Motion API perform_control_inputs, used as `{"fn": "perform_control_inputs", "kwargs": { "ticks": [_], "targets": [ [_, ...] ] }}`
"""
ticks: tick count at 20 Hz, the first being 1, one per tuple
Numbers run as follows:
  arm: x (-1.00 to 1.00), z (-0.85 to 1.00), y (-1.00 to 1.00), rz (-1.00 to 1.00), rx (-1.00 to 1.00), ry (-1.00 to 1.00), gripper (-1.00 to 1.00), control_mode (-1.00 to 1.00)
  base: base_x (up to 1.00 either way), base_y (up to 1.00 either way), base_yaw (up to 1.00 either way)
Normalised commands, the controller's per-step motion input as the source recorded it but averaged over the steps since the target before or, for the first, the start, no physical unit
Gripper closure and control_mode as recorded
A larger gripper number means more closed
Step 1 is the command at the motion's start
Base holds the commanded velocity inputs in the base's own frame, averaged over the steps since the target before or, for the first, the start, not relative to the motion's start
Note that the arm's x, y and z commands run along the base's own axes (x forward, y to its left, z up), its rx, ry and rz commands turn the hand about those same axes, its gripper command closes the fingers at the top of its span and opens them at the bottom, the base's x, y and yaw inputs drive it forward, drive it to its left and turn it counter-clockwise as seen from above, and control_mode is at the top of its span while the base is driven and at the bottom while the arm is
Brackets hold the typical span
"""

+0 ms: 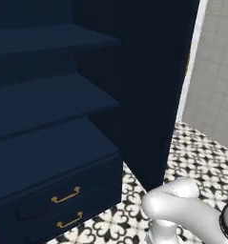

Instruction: From the different types of pastries on the counter, select a croissant and place it on the cutting board. Then retrieve a jar of jam from the cabinet and place it alongside the croissant on the cutting board.

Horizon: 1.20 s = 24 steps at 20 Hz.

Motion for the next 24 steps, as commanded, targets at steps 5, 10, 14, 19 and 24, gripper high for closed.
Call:
{"fn": "perform_control_inputs", "kwargs": {
  "ticks": [5,10,14,19,24],
  "targets": [
    [0.0,0.0,0.0,0.0,0.0,0.0,1.0,1.0,0.03,0.0,-1.0],
    [0.0,0.0,0.0,0.0,0.0,0.0,1.0,1.0,0.0,-0.07,-0.98],
    [0.0,0.0,0.0,0.0,0.0,0.0,1.0,1.0,-0.34,-0.95,-0.56],
    [0.0,0.0,0.0,0.0,0.0,0.0,1.0,1.0,-0.95,-1.0,-0.37],
    [0.0,0.0,0.0,0.0,0.0,0.0,1.0,1.0,-1.0,-0.98,-0.33]
  ]
}}
